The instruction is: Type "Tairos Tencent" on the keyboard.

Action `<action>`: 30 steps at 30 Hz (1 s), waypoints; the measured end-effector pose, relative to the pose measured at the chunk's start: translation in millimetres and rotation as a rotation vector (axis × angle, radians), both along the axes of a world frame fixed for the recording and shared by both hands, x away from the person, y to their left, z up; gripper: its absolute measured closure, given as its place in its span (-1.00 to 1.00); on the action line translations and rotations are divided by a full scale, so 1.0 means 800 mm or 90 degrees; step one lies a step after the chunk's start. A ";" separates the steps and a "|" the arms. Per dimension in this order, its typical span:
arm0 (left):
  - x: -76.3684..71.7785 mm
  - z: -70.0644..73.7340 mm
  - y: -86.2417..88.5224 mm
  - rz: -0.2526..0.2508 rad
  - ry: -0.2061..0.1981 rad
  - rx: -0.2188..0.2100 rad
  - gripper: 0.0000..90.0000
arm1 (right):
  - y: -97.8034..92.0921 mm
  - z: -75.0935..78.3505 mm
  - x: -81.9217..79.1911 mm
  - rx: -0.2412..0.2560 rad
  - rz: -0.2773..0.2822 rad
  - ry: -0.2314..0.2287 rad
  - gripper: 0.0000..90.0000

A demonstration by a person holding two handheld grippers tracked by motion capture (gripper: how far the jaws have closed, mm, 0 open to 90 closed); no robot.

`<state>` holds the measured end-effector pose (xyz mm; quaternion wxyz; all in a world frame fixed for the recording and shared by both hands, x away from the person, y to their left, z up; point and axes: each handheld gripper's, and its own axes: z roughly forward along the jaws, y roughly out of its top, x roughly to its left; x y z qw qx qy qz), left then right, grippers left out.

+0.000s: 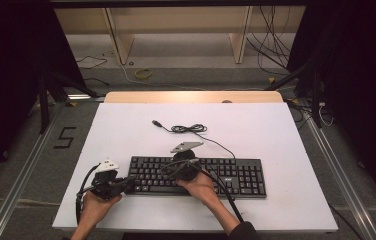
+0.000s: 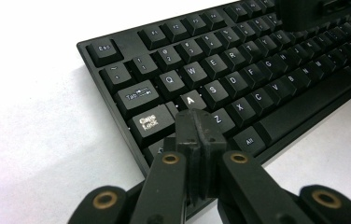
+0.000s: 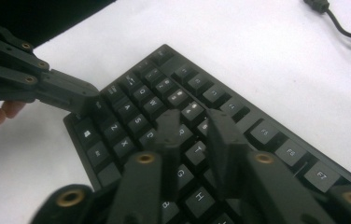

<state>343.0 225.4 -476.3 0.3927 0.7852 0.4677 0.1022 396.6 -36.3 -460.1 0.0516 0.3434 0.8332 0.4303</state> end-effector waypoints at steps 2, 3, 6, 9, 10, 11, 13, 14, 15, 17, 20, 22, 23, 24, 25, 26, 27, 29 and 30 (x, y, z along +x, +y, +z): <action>0.001 -0.001 0.000 0.001 0.003 0.000 0.98 | 0.002 -0.002 0.001 -0.006 -0.001 0.001 0.83; 0.001 -0.001 0.000 0.001 0.003 0.000 0.98 | 0.002 -0.002 0.001 -0.006 -0.001 0.001 0.83; 0.002 -0.003 0.000 -0.002 0.009 0.004 0.98 | 0.005 -0.006 0.003 -0.016 0.001 0.005 0.97; 0.003 -0.003 -0.001 -0.001 0.010 0.003 0.98 | 0.007 -0.009 0.004 -0.025 0.000 0.006 1.00; 0.003 -0.003 -0.002 0.000 0.010 0.001 0.98 | 0.008 -0.010 0.005 -0.026 0.000 0.009 1.00; 0.003 -0.003 -0.001 0.000 0.010 0.002 0.98 | 0.009 -0.011 0.005 -0.028 0.000 0.010 1.00; 0.003 -0.003 -0.001 0.000 0.011 0.002 0.98 | 0.009 -0.012 0.006 -0.031 -0.001 0.012 1.00; 0.003 -0.003 -0.001 0.000 0.011 0.003 0.98 | 0.010 -0.013 0.006 -0.031 -0.003 0.014 1.00; 0.003 -0.003 -0.001 0.000 0.012 0.004 0.98 | 0.010 -0.014 0.007 -0.033 -0.003 0.014 1.00; 0.003 -0.004 -0.001 0.000 0.013 0.004 0.98 | 0.011 -0.015 0.007 -0.036 -0.001 0.013 1.00; 0.004 -0.004 -0.002 0.001 0.017 0.005 0.98 | 0.013 -0.017 0.008 -0.040 -0.003 0.014 1.00; 0.004 -0.005 -0.003 -0.001 0.021 0.011 0.98 | 0.014 -0.017 0.008 -0.040 -0.003 0.017 1.00; 0.004 -0.005 -0.003 -0.003 0.023 0.009 0.98 | 0.015 -0.019 0.008 -0.043 -0.004 0.019 1.00; 0.004 -0.005 -0.003 -0.003 0.023 0.009 0.98 | 0.016 -0.020 0.008 -0.043 -0.004 0.020 1.00; 0.005 -0.005 -0.003 -0.002 0.024 0.009 0.98 | 0.017 -0.021 0.009 -0.049 -0.003 0.018 1.00; 0.005 -0.005 -0.003 -0.002 0.024 0.009 0.98 | 0.017 -0.021 0.009 -0.049 -0.003 0.018 1.00; 0.005 -0.005 -0.003 -0.001 0.025 0.010 0.98 | 0.018 -0.024 0.009 -0.052 -0.002 0.019 1.00; 0.005 -0.005 -0.003 -0.001 0.026 0.010 0.98 | 0.018 -0.025 0.009 -0.054 -0.004 0.020 1.00; 0.005 -0.005 -0.003 -0.001 0.027 0.010 0.98 | 0.019 -0.025 0.009 -0.055 -0.004 0.018 1.00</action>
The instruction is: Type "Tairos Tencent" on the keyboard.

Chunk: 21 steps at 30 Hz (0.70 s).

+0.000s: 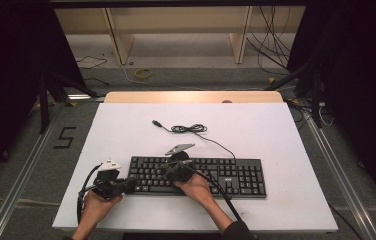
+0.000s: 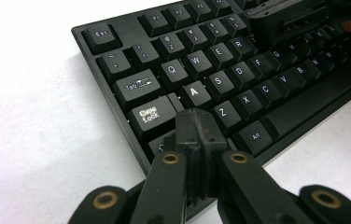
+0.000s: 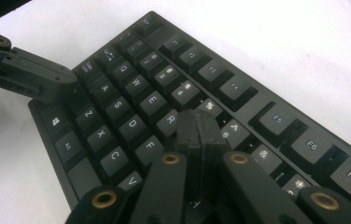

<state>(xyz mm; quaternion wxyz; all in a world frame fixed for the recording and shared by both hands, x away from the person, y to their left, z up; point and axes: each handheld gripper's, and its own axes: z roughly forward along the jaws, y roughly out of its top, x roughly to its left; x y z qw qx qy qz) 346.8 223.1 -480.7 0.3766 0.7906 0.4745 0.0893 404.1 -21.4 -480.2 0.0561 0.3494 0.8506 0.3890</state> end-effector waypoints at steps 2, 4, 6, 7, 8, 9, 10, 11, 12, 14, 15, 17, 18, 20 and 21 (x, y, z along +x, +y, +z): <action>0.000 0.000 0.000 0.000 0.000 0.002 0.98 | 0.001 0.000 -0.001 -0.003 -0.003 -0.003 1.00; 0.000 0.000 0.000 0.000 0.000 0.002 0.98 | 0.001 0.000 -0.001 -0.002 -0.003 -0.002 1.00; 0.000 0.000 0.000 0.000 0.000 0.002 0.98 | 0.001 0.000 -0.001 -0.003 -0.003 -0.001 1.00; 0.000 0.000 0.000 0.001 0.000 0.000 0.98 | 0.001 0.000 -0.001 -0.002 -0.003 0.000 1.00; 0.000 0.000 0.000 0.001 0.000 -0.002 0.98 | 0.001 0.000 0.000 -0.002 -0.003 0.000 1.00; 0.000 0.000 0.000 0.001 0.001 -0.003 0.98 | 0.000 0.001 0.000 0.001 -0.003 0.004 1.00; 0.000 0.000 0.000 0.002 -0.001 -0.004 0.98 | 0.000 0.001 0.000 0.004 -0.009 0.011 1.00; 0.000 0.000 0.000 0.001 -0.002 -0.002 0.98 | -0.001 0.001 0.000 0.007 -0.010 0.013 1.00; -0.001 0.000 0.000 0.001 -0.003 -0.001 0.98 | -0.001 0.002 0.000 0.009 -0.012 0.014 1.00; -0.001 0.001 -0.001 0.000 -0.006 -0.005 0.92 | -0.003 0.004 -0.001 0.016 -0.012 0.008 0.96; -0.002 0.002 -0.001 -0.002 -0.010 -0.011 0.87 | -0.004 0.006 -0.002 0.020 -0.013 0.009 0.94; -0.002 0.005 -0.001 -0.002 -0.021 -0.021 0.79 | -0.005 0.009 -0.003 0.025 -0.015 0.004 0.92; -0.003 0.005 -0.001 0.001 -0.025 -0.027 0.76 | -0.006 0.010 -0.003 0.027 -0.016 0.004 0.91; -0.003 0.007 0.000 -0.001 -0.025 -0.032 0.74 | -0.009 0.013 -0.003 0.033 -0.016 0.001 0.88; -0.003 0.007 0.000 -0.001 -0.027 -0.033 0.73 | -0.010 0.014 -0.003 0.035 -0.015 0.001 0.87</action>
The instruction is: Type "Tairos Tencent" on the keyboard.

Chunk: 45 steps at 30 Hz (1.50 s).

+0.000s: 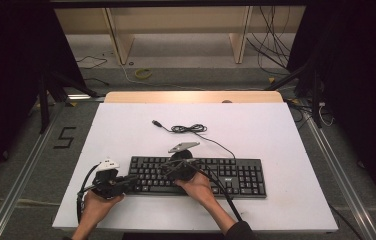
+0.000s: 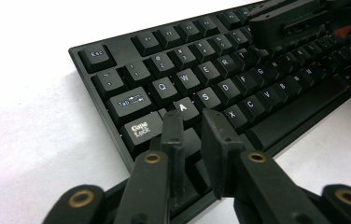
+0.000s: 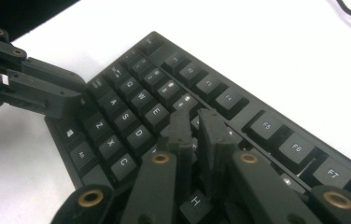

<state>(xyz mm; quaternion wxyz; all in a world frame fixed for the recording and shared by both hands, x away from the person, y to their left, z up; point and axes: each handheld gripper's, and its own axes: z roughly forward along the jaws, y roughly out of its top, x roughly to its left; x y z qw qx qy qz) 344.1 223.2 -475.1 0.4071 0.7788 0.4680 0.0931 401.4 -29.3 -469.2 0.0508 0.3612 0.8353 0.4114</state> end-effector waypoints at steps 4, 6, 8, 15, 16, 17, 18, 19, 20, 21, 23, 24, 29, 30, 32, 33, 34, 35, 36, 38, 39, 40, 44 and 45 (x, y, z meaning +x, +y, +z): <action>-0.002 0.003 0.000 -0.003 -0.009 -0.012 0.67 | -0.003 0.004 -0.001 0.011 0.001 -0.003 0.81; -0.002 0.004 0.000 -0.005 -0.011 -0.017 0.64 | -0.004 0.007 -0.002 0.016 0.001 -0.003 0.78; -0.002 0.004 0.000 -0.004 -0.008 -0.024 0.60 | -0.006 0.008 -0.003 0.019 0.003 -0.004 0.73; -0.001 0.007 -0.001 -0.002 -0.008 -0.044 0.26 | -0.013 0.009 -0.006 0.034 0.010 0.001 0.51; -0.001 0.007 -0.001 -0.004 -0.009 -0.047 0.23 | -0.013 0.009 -0.007 0.035 0.010 0.004 0.46; -0.001 0.008 -0.001 -0.004 -0.010 -0.048 0.20 | -0.014 0.010 -0.007 0.037 0.011 0.005 0.42; -0.001 0.008 -0.002 -0.004 -0.010 -0.049 0.16 | -0.016 0.010 -0.008 0.040 0.011 0.007 0.38; -0.001 0.008 -0.002 -0.004 -0.011 -0.050 0.12 | -0.017 0.010 -0.008 0.042 0.012 0.008 0.32; -0.001 0.008 -0.002 -0.002 -0.011 -0.053 0.09 | -0.018 0.010 -0.008 0.042 0.011 0.008 0.28; -0.001 0.009 -0.002 -0.004 -0.012 -0.052 0.07 | -0.019 0.011 -0.009 0.045 0.010 0.011 0.26; -0.001 0.009 -0.002 -0.004 -0.014 -0.054 0.03 | -0.021 0.012 -0.010 0.050 0.011 0.009 0.22; -0.001 0.009 -0.003 -0.003 -0.015 -0.056 0.02 | -0.022 0.013 -0.010 0.051 0.009 0.008 0.17; -0.001 0.010 -0.004 -0.005 -0.020 -0.059 -0.03 | -0.026 0.014 -0.014 0.054 0.011 0.008 0.08; -0.001 0.010 -0.004 -0.005 -0.020 -0.060 -0.04 | -0.028 0.014 -0.014 0.054 0.010 0.008 0.06; 0.000 0.010 -0.005 -0.003 -0.019 -0.063 -0.05 | -0.030 0.014 -0.016 0.053 0.011 0.008 0.03; 0.000 0.010 -0.005 -0.002 -0.019 -0.063 -0.06 | -0.031 0.014 -0.017 0.052 0.011 0.007 0.01; 0.000 0.011 -0.005 -0.002 -0.020 -0.063 -0.07 | -0.033 0.014 -0.017 0.052 0.010 0.008 -0.02; 0.001 0.011 -0.006 -0.002 -0.021 -0.064 -0.08 | -0.034 0.014 -0.018 0.051 0.007 0.007 -0.03; 0.001 0.012 -0.006 -0.003 -0.020 -0.064 -0.09 | -0.036 0.014 -0.018 0.051 0.008 0.007 -0.04; 0.002 0.012 -0.006 -0.001 -0.021 -0.066 -0.12 | -0.040 0.014 -0.020 0.052 0.006 0.005 -0.06; 0.003 0.013 -0.007 0.001 -0.021 -0.067 -0.13 | -0.042 0.014 -0.020 0.051 0.005 0.006 -0.08; 0.004 0.013 -0.007 0.000 -0.019 -0.068 -0.15 | -0.044 0.014 -0.021 0.051 0.004 0.004 -0.09; 0.007 0.013 -0.010 0.000 -0.011 -0.072 -0.22 | -0.053 0.014 -0.025 0.051 0.002 0.005 -0.13; 0.008 0.013 -0.011 -0.002 -0.011 -0.069 -0.23 | -0.055 0.014 -0.025 0.052 0.000 0.002 -0.14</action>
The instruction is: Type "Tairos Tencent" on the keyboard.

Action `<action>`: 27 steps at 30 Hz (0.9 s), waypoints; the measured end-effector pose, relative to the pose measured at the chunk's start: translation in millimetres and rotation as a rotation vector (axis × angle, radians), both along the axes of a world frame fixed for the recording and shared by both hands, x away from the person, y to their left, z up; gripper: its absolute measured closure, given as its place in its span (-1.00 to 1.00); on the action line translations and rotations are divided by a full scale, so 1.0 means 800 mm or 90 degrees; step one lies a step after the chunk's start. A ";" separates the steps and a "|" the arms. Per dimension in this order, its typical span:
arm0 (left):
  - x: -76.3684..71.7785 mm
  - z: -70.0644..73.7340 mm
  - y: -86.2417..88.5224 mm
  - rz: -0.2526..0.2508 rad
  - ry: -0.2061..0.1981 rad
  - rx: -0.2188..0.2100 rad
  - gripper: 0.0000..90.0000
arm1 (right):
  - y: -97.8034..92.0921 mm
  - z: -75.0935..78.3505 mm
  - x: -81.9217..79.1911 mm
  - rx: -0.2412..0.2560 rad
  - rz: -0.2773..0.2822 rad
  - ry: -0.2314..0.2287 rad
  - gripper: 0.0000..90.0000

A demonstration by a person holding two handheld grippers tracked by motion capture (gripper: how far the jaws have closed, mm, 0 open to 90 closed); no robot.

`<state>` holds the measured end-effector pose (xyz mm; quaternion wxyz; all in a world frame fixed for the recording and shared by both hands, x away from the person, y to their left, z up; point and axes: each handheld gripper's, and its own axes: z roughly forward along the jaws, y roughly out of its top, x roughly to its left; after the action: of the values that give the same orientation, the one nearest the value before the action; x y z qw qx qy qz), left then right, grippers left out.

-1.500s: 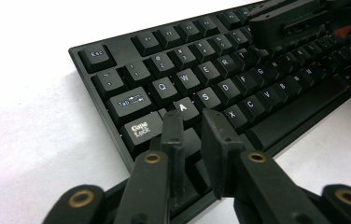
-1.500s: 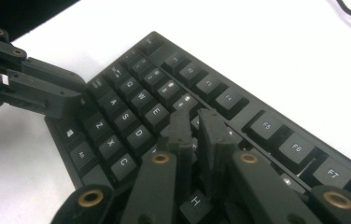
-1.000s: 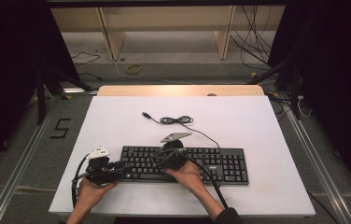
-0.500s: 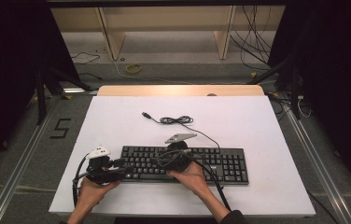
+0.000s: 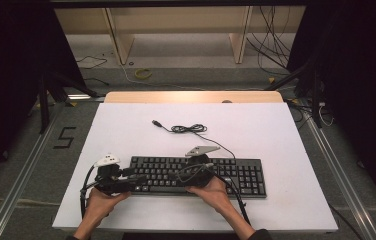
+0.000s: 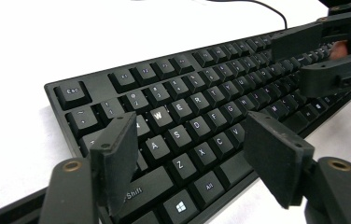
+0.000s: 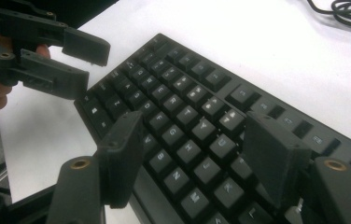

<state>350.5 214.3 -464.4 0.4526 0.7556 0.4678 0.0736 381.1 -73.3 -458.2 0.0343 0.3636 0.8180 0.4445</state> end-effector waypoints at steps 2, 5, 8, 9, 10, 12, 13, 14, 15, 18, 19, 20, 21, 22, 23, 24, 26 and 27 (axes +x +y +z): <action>0.001 0.001 -0.002 -0.002 -0.001 0.002 -0.24 | -0.005 0.000 -0.002 0.002 -0.001 -0.001 -0.14; 0.004 0.003 -0.004 -0.002 -0.001 0.001 -0.26 | -0.011 0.001 -0.006 0.005 -0.003 -0.002 -0.16; 0.007 0.003 -0.006 -0.004 0.000 -0.001 -0.26 | -0.018 0.002 -0.010 0.009 -0.003 -0.007 -0.16; 0.007 0.003 -0.006 -0.004 0.000 -0.001 -0.26 | -0.020 0.003 -0.011 0.011 -0.005 -0.007 -0.16; 0.009 0.004 -0.009 -0.005 0.001 0.000 -0.25 | -0.022 0.003 -0.013 0.013 -0.004 -0.007 -0.17; 0.012 0.004 -0.011 -0.008 0.001 0.006 -0.22 | -0.025 0.003 -0.015 0.015 -0.004 -0.007 -0.18; 0.013 0.004 -0.012 -0.009 0.001 0.008 -0.19 | -0.027 0.002 -0.016 0.015 -0.004 -0.008 -0.19; 0.015 0.004 -0.013 -0.008 0.000 0.009 -0.15 | -0.029 0.002 -0.017 0.016 -0.004 -0.007 -0.19; 0.017 0.004 -0.015 -0.006 0.000 0.011 -0.11 | -0.030 0.002 -0.018 0.016 -0.004 -0.009 -0.19; 0.024 0.005 -0.018 -0.005 0.001 0.019 0.03 | -0.034 0.001 -0.021 0.018 -0.005 -0.008 -0.22; 0.026 0.006 -0.020 -0.007 0.002 0.019 0.07 | -0.035 0.001 -0.022 0.019 -0.003 -0.009 -0.24; 0.028 0.006 -0.021 -0.009 0.003 0.020 0.12 | -0.036 0.001 -0.023 0.019 -0.003 -0.009 -0.25; 0.029 0.006 -0.023 -0.013 0.003 0.024 0.18 | -0.038 0.001 -0.024 0.020 -0.003 -0.010 -0.25; 0.031 0.005 -0.026 -0.017 0.002 0.028 0.24 | -0.039 0.001 -0.025 0.022 -0.003 -0.011 -0.25; 0.033 0.005 -0.028 -0.024 0.003 0.032 0.30 | -0.040 0.001 -0.026 0.023 -0.003 -0.011 -0.26; 0.034 0.004 -0.030 -0.028 0.006 0.035 0.35 | -0.041 0.001 -0.027 0.022 -0.004 -0.009 -0.27; 0.037 0.003 -0.036 -0.034 0.010 0.049 0.48 | -0.043 0.000 -0.029 0.022 -0.003 -0.011 -0.27; 0.038 0.002 -0.038 -0.036 0.009 0.055 0.55 | -0.043 0.000 -0.030 0.022 -0.002 -0.010 -0.27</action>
<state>381.2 184.0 -462.8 0.4183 0.7876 0.4461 0.0754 357.5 -108.0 -458.4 0.0353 0.3622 0.8092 0.4613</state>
